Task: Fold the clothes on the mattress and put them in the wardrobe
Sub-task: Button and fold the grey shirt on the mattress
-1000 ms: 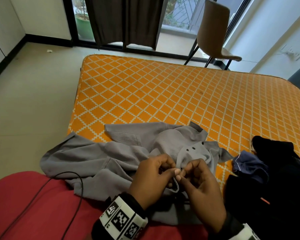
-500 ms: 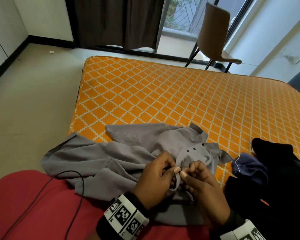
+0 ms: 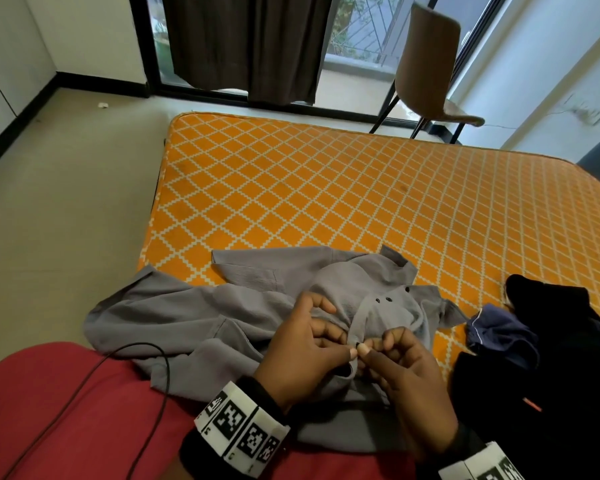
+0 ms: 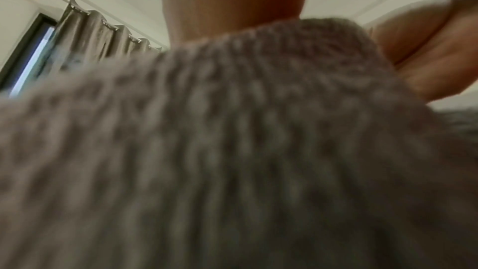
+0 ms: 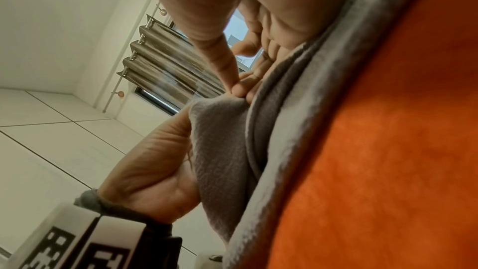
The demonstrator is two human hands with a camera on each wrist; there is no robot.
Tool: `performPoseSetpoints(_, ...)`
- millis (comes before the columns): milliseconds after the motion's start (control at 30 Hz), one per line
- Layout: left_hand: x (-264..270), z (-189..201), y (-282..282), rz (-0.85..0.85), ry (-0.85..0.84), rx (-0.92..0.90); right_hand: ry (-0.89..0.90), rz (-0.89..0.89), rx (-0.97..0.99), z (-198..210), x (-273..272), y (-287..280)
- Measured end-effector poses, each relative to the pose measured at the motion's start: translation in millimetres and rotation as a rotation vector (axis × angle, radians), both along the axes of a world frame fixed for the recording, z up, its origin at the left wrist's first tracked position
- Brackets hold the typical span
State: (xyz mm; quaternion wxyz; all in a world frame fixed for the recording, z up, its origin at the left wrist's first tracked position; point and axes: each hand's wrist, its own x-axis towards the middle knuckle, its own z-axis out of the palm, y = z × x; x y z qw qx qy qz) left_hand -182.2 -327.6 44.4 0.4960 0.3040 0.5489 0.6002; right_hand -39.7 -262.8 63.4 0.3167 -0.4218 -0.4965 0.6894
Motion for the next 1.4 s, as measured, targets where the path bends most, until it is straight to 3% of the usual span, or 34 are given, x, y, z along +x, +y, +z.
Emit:
performPoseSetpoints(267,3.2,3.2,0.2,0.11,0.319,0.0,-0.175,0.078,0.259,-1.6,-5.8,-9.0)
performPoseSetpoints(433,0.1,0.4,-0.2,0.086,0.238,-0.013,-0.179,0.077,0.235,-0.7,-2.3,-7.1)
performPoseSetpoints(700,-0.9,0.8,0.7,0.033,0.272,0.065,-0.174,0.085,0.158,2.0,-4.6,-6.0)
performPoseSetpoints(900,-4.8,-4.7,2.2,0.016,0.07,0.029,-0.135,0.075,0.04,2.7,-4.2,-2.6)
performPoseSetpoints(1100,-3.8,-3.1,1.6,0.007,0.108,-0.031,-0.137,0.098,0.103,1.4,-4.0,-4.3)
performPoseSetpoints(1400,-9.5,-1.4,-0.6,0.013,0.014,-0.035,-0.094,0.069,0.149,-4.8,-4.6,-4.7)
